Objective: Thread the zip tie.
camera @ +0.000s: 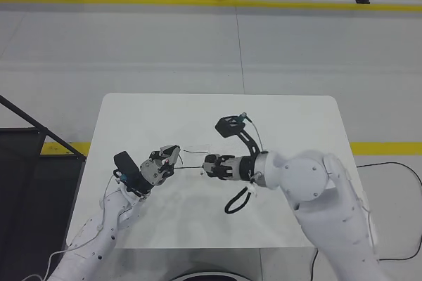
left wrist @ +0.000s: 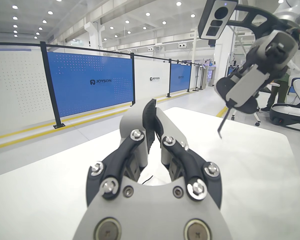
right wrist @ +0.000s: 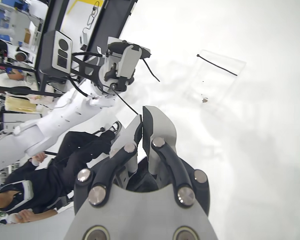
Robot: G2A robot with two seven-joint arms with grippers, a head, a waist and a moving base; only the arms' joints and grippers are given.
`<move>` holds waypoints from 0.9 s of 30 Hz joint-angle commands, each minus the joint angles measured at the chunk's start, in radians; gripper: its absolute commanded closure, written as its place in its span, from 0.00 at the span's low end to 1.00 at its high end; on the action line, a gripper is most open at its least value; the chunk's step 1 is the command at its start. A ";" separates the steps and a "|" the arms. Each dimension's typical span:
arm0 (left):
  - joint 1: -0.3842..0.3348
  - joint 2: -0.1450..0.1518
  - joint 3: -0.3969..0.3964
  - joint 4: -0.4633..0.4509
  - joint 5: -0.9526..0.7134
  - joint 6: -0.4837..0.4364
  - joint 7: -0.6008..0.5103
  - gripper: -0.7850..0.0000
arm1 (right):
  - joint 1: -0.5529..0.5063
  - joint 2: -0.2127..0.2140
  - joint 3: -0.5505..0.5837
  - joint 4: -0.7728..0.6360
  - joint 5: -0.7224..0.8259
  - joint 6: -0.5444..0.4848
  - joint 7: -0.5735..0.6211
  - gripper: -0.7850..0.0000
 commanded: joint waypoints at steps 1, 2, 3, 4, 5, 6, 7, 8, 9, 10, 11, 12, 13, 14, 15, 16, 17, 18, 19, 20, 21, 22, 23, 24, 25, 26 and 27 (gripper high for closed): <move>0.000 0.000 0.000 0.000 0.000 0.000 0.000 1.00 | 0.005 0.000 0.014 0.011 0.043 0.028 0.000 1.00; 0.000 0.000 0.000 0.000 0.000 0.000 0.000 1.00 | 0.009 -0.001 0.023 0.023 0.069 0.058 0.003 1.00; 0.000 0.000 0.000 0.000 0.000 0.000 0.000 1.00 | 0.016 -0.001 0.029 0.029 0.090 0.081 0.005 1.00; 0.000 0.000 0.000 0.000 0.000 0.000 0.000 1.00 | 0.019 -0.001 0.030 0.032 0.093 0.087 0.006 1.00; 0.000 0.000 0.000 0.000 0.000 0.000 0.000 1.00 | 0.019 -0.001 0.030 0.032 0.093 0.087 0.006 1.00; 0.000 0.000 0.000 0.000 0.000 0.000 0.000 1.00 | 0.019 -0.001 0.030 0.032 0.093 0.087 0.006 1.00; 0.000 0.000 0.000 0.000 0.000 0.000 0.000 1.00 | 0.019 -0.001 0.030 0.032 0.093 0.087 0.006 1.00; 0.000 0.000 0.000 0.000 0.000 0.000 0.000 1.00 | 0.019 -0.001 0.030 0.032 0.093 0.087 0.006 1.00; 0.000 0.000 0.000 0.000 0.000 0.000 0.000 1.00 | 0.019 -0.001 0.030 0.032 0.093 0.087 0.006 1.00; 0.000 0.000 0.000 0.000 0.000 0.000 0.000 1.00 | 0.019 -0.001 0.030 0.032 0.093 0.087 0.006 1.00; 0.000 0.000 0.000 0.000 0.000 0.000 0.000 1.00 | 0.019 -0.001 0.030 0.032 0.093 0.087 0.006 1.00; 0.000 0.000 0.000 0.000 0.000 0.000 0.000 1.00 | 0.019 -0.001 0.030 0.032 0.093 0.087 0.006 1.00; 0.000 0.000 0.000 0.000 0.000 0.000 0.000 1.00 | 0.019 -0.001 0.030 0.032 0.093 0.087 0.006 1.00; 0.000 0.000 0.000 0.000 0.000 0.000 0.000 1.00 | 0.019 -0.001 0.030 0.032 0.093 0.087 0.006 1.00; 0.000 0.000 0.000 0.000 0.000 0.000 0.000 1.00 | 0.019 -0.001 0.030 0.032 0.093 0.087 0.006 1.00; 0.000 0.000 0.000 0.000 0.000 0.000 0.000 1.00 | 0.019 -0.001 0.030 0.032 0.093 0.087 0.006 1.00; 0.001 0.000 0.000 -0.002 0.000 0.004 -0.004 1.00 | 0.019 -0.001 0.030 0.032 0.093 0.087 0.006 1.00; 0.004 -0.001 -0.001 -0.014 -0.002 0.017 -0.016 1.00 | 0.011 -0.001 0.030 0.034 0.092 0.087 -0.011 1.00; 0.008 -0.002 -0.001 -0.024 -0.001 0.024 -0.022 1.00 | 0.000 -0.001 0.029 0.034 0.095 0.094 -0.035 1.00; 0.011 -0.002 -0.002 -0.031 -0.002 0.028 -0.024 1.00 | -0.006 -0.001 0.028 0.032 0.099 0.099 -0.045 1.00; 0.014 -0.003 -0.004 -0.036 -0.002 0.035 -0.020 1.00 | -0.010 0.000 0.029 0.032 0.107 0.105 -0.047 1.00; 0.016 -0.003 -0.005 -0.039 0.001 0.042 -0.014 1.00 | -0.013 0.001 0.034 0.031 0.111 0.113 -0.053 1.00; 0.018 -0.004 -0.006 -0.041 0.003 0.047 -0.008 1.00 | -0.016 0.002 0.038 0.029 0.114 0.117 -0.054 1.00; 0.019 -0.005 -0.006 -0.041 0.004 0.050 -0.003 1.00 | -0.019 0.004 0.040 0.027 0.110 0.124 -0.055 1.00; 0.019 -0.006 -0.006 -0.040 0.003 0.051 -0.001 1.00 | -0.024 0.006 0.043 0.024 0.109 0.133 -0.058 1.00; 0.018 -0.006 -0.007 -0.039 0.003 0.054 0.002 1.00 | -0.028 0.006 0.046 0.019 0.113 0.143 -0.064 1.00; 0.017 -0.007 -0.007 -0.039 0.005 0.058 0.006 1.00 | -0.032 0.007 0.048 0.016 0.116 0.151 -0.069 1.00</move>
